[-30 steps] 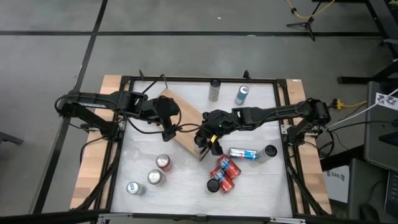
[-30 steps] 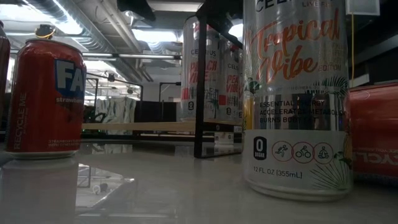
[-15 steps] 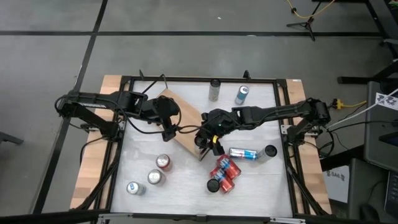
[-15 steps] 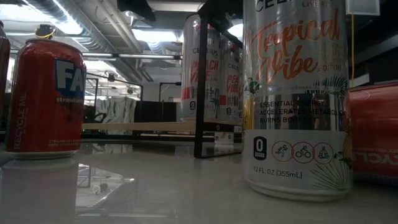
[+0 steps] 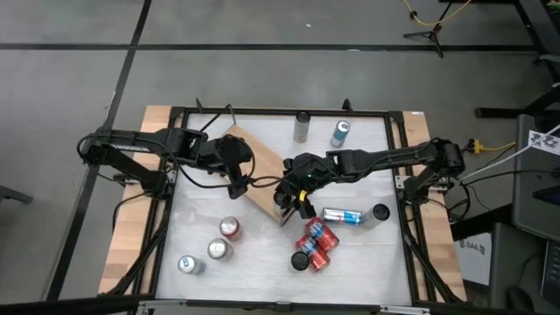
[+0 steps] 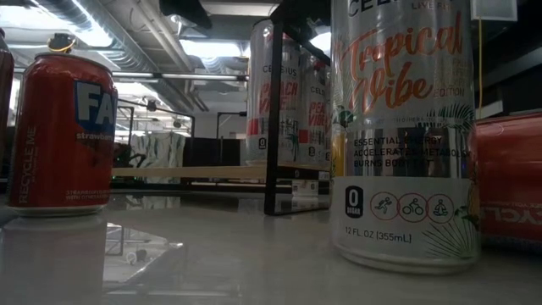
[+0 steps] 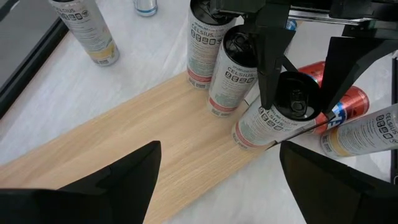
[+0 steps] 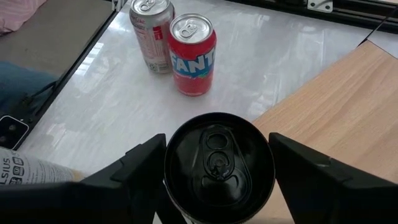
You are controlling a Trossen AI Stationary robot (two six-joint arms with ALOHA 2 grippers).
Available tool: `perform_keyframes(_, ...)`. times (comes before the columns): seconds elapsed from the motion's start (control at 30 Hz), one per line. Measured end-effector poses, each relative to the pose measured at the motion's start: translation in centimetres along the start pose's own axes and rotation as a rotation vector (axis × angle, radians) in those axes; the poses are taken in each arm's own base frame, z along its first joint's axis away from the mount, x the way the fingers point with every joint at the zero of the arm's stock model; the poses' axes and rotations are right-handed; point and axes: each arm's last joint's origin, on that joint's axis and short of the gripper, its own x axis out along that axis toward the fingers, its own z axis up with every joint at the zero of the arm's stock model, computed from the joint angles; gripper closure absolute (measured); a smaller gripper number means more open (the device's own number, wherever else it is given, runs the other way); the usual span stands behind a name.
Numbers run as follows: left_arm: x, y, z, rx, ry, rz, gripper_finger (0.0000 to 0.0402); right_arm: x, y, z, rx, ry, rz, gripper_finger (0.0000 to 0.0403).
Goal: Place canned beverage on shelf
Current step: Put the white-pink soda can on the shelf aligned with the other white-pink soda cans
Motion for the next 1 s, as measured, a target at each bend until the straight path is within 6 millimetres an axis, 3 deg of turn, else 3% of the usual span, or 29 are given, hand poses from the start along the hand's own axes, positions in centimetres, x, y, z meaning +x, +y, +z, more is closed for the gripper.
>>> perform_keyframes(0.53, 0.0, 0.0, 0.0, 0.0, 0.0, 0.0, 0.0079, -0.01, 0.0, 0.02, 0.028, -0.001, -0.001, 0.0129)
perform_keyframes(1.0, 0.0, 0.0, 0.0, 0.0, 0.0, 0.0, 0.0079, -0.09, 0.01, 0.07, 0.03, -0.003, -0.001, 0.0043)
